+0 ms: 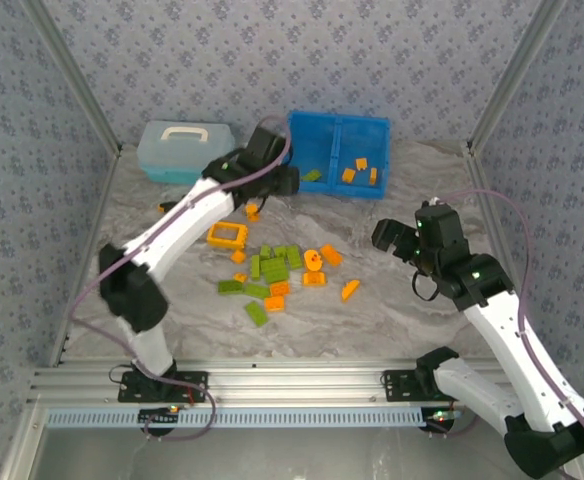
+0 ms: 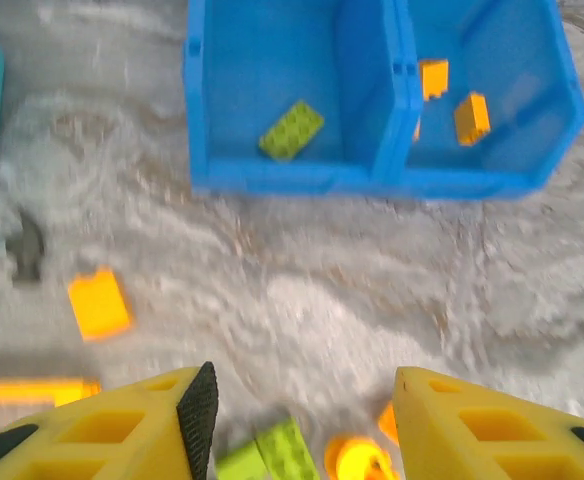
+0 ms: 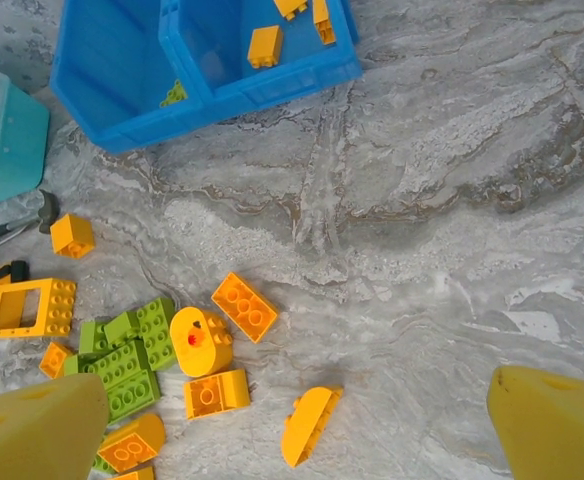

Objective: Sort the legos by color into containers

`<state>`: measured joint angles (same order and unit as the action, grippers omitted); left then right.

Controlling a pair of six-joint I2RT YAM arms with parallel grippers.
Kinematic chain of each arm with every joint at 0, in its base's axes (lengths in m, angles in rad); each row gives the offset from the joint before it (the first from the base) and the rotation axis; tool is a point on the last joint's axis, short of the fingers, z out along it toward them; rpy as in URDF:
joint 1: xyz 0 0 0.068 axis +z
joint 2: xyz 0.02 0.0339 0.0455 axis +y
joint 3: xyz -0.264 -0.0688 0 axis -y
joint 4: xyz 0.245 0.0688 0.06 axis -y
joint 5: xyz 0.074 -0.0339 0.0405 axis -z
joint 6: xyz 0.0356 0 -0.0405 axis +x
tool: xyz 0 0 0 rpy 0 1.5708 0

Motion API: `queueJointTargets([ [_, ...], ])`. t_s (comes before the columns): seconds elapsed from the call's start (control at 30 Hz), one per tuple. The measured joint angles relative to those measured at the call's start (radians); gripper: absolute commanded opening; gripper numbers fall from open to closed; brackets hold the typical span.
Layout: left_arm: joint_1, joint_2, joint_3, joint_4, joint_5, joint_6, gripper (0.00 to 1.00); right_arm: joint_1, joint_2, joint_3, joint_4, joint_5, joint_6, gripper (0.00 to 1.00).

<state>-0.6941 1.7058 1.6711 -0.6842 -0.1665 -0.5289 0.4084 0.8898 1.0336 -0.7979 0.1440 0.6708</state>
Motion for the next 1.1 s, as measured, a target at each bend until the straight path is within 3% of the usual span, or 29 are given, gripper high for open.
queueJointTargets([
  [0.13,-0.079,-0.123,-0.247,0.023,-0.016,-0.171,0.53,0.004,0.036,-0.007,0.024,-0.011,0.000,1.00],
  [0.3,-0.153,-0.082,-0.372,0.017,0.001,-0.373,0.53,0.010,0.059,-0.008,0.042,-0.022,0.003,1.00],
  [0.5,-0.178,0.058,-0.348,0.023,0.013,-0.473,0.56,0.013,0.059,-0.008,0.042,-0.025,0.003,1.00],
  [0.83,-0.178,0.261,-0.188,0.006,-0.018,-0.513,0.56,0.016,0.008,-0.021,0.028,-0.015,0.014,1.00],
  [1.1,-0.178,0.320,-0.161,0.008,-0.053,-0.539,0.54,0.016,0.008,-0.021,0.017,-0.009,0.014,1.00],
])
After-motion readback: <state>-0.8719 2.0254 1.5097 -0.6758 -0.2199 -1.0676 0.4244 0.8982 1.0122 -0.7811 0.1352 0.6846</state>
